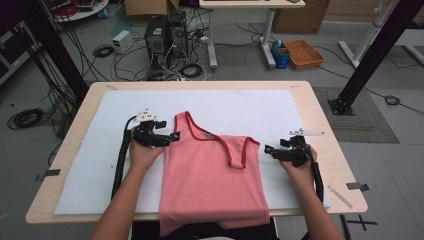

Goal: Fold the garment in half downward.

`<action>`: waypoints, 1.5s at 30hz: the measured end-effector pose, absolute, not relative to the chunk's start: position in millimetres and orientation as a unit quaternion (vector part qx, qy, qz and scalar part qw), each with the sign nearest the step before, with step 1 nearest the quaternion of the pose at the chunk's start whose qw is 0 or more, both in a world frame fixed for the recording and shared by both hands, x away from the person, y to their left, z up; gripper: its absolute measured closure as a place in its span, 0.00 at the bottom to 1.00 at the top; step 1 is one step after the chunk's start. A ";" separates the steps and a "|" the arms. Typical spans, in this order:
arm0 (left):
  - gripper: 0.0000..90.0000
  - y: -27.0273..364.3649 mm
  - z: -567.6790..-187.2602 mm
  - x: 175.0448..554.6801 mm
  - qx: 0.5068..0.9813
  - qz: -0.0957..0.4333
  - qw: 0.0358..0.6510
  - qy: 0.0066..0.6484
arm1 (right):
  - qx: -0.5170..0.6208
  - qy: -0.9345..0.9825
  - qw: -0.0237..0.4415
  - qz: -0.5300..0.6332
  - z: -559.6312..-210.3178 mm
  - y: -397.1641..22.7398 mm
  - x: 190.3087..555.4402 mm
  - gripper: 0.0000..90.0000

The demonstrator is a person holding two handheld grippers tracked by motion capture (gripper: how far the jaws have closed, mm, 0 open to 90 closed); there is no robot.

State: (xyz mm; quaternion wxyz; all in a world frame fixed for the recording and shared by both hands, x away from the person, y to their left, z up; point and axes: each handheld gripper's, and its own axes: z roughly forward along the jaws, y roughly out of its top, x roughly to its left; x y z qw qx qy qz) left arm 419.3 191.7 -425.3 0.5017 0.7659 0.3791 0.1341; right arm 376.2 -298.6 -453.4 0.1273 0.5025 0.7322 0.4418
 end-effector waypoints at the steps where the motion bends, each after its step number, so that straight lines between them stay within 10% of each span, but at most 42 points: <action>1: 0.19 188.9 -426.7 428.2 0.767 0.131 0.497 0.386 | 0.502 0.732 0.127 0.442 -453.4 -298.6 376.2 0.19; 23: 0.27 167.4 -441.9 531.5 0.766 0.076 0.431 0.471 | 0.498 0.739 0.129 0.435 -453.4 -296.5 376.4 0.19; 34: 0.88 158.3 -440.6 523.9 0.792 0.081 0.409 0.446 | 0.495 0.742 0.132 0.433 -453.4 -295.7 376.0 0.19; 45: 0.92 168.9 -405.9 481.5 0.775 0.089 0.479 0.402 | 0.496 0.741 0.131 0.433 -453.1 -295.5 375.4 0.19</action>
